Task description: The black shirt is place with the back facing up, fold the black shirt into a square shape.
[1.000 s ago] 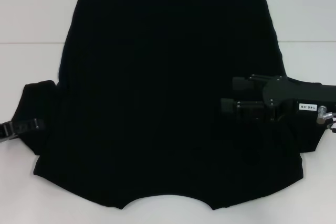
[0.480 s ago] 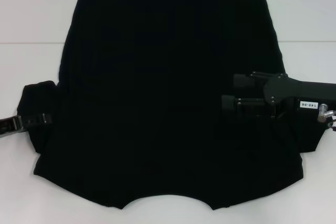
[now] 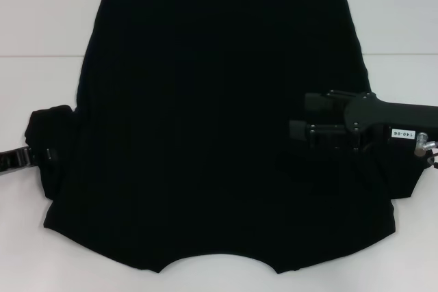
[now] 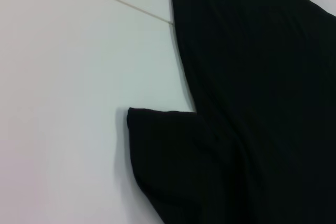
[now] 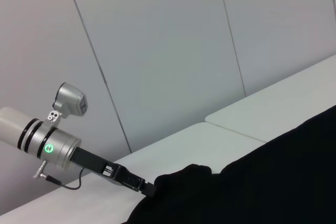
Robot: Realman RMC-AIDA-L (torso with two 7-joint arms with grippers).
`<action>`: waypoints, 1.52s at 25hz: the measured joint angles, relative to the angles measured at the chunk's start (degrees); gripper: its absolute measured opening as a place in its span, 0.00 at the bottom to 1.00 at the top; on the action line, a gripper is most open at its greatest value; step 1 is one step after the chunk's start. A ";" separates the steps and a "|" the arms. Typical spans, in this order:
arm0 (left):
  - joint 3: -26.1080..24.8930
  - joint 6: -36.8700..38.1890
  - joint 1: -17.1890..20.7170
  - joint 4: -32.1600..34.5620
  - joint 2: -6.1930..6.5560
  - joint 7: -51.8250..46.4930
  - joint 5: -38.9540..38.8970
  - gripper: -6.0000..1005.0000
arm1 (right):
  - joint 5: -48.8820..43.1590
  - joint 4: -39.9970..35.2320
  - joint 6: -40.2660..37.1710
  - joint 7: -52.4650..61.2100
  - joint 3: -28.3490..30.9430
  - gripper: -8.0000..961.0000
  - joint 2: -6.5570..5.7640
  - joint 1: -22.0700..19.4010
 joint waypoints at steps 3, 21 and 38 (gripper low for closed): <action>0.03 -0.80 -0.04 0.00 0.00 -0.01 0.01 0.48 | 0.13 -0.03 0.00 -0.05 0.00 0.92 0.00 -0.08; 0.70 -3.20 -0.22 -0.29 -0.16 -0.13 0.01 0.00 | 0.19 -0.06 0.00 -0.05 0.70 0.92 0.00 -0.34; -1.02 -7.69 -0.37 2.12 0.48 -0.28 -0.22 0.01 | 0.16 0.40 0.00 0.01 0.88 0.92 0.00 -0.42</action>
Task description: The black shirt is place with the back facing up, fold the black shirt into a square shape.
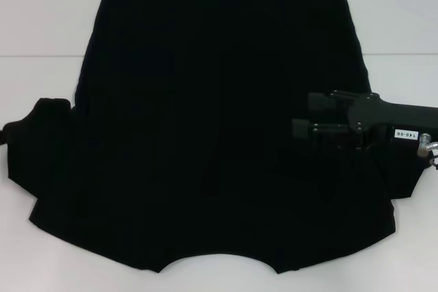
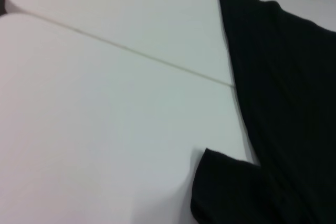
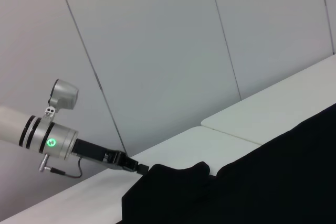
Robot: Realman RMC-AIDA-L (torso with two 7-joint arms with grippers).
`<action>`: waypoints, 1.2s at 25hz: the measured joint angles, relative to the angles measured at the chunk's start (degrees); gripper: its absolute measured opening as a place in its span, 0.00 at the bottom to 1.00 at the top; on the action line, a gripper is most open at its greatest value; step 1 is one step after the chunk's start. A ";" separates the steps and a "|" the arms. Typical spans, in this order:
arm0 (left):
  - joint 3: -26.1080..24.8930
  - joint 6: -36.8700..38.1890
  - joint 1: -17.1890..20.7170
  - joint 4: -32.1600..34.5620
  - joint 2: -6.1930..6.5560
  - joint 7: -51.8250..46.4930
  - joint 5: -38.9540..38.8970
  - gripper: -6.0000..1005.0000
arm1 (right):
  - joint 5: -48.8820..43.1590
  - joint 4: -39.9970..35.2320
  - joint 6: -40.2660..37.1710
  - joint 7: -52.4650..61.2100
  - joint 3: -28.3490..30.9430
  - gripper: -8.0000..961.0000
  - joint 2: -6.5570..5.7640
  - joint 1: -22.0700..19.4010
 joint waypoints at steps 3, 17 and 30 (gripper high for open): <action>-0.26 -0.38 -0.69 0.21 0.29 0.02 -0.01 0.01 | 0.00 0.00 0.00 0.05 0.02 0.92 0.00 0.11; -0.12 -2.56 -3.35 0.38 1.58 0.40 -0.24 0.01 | 0.00 -0.02 -0.18 0.34 0.53 0.92 0.15 0.33; 0.21 14.71 -2.33 2.25 1.32 4.56 -12.02 0.02 | 0.01 -0.11 -0.26 0.35 0.52 0.92 0.26 0.33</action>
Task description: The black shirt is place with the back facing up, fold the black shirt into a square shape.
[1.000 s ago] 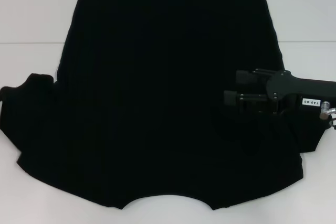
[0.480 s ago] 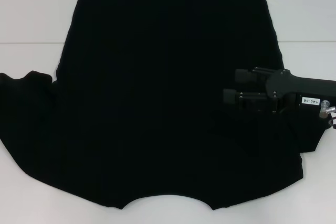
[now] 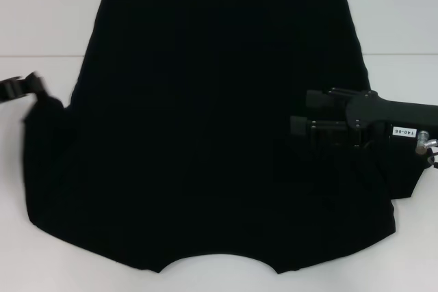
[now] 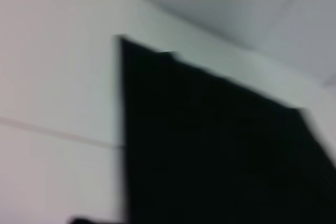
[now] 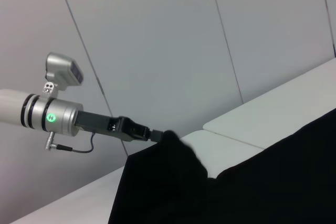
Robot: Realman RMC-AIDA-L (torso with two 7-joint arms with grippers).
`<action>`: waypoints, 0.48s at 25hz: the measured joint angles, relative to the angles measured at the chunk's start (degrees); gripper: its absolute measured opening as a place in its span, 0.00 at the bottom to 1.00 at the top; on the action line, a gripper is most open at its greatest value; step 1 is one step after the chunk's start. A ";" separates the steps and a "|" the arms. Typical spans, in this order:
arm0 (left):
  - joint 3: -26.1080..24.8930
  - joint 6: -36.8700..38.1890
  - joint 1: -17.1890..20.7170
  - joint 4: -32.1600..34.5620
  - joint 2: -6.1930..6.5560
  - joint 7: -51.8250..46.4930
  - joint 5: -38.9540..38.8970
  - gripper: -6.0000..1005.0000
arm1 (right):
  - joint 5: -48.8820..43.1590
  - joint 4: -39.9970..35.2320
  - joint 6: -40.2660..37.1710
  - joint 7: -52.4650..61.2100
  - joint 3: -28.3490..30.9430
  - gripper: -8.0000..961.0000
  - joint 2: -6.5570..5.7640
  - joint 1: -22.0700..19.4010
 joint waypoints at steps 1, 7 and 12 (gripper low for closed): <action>0.57 1.51 -0.04 -0.29 -0.25 0.56 -1.03 0.02 | 0.00 -0.02 0.02 0.00 0.00 0.92 0.00 0.00; 6.25 5.44 -0.56 -2.71 -3.92 5.38 -6.81 0.02 | 0.00 -0.14 0.04 -0.15 -0.09 0.92 -0.05 -0.20; 9.14 7.99 -0.62 -3.23 -5.62 9.17 -8.85 0.02 | 0.00 -0.33 0.11 -0.05 0.19 0.92 -0.47 -0.40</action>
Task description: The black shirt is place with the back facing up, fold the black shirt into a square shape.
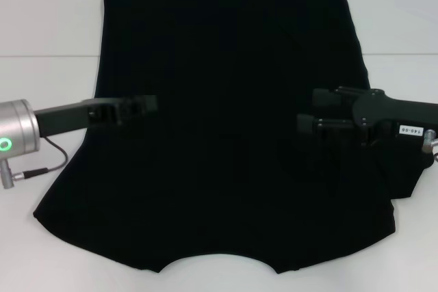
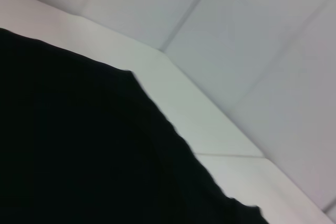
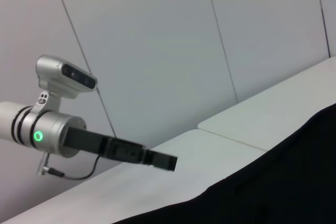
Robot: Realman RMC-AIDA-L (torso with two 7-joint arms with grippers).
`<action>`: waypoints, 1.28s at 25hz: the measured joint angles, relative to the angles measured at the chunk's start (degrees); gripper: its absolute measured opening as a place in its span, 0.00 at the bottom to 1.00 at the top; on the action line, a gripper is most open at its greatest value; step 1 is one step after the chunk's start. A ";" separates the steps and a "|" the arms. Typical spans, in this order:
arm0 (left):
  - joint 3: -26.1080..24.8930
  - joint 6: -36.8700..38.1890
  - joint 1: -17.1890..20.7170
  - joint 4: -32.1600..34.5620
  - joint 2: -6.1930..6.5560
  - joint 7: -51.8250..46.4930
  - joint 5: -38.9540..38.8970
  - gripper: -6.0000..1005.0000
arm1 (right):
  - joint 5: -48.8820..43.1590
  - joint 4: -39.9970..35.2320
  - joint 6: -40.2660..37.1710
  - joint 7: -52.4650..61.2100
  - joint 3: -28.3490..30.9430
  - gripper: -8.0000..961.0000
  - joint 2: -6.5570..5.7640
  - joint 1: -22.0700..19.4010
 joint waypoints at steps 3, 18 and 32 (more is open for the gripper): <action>1.14 4.36 -0.05 0.00 -0.14 1.99 -1.22 0.13 | 0.03 -0.14 0.01 0.64 0.88 0.92 -0.54 -0.01; 9.90 16.51 1.19 -8.44 -0.84 31.35 -5.89 0.64 | -10.82 0.22 0.57 42.78 2.70 0.92 -13.12 -4.10; 19.11 10.79 1.32 -8.10 -1.94 37.89 -3.23 0.96 | -21.38 1.66 4.53 55.26 2.36 0.92 -14.88 -4.84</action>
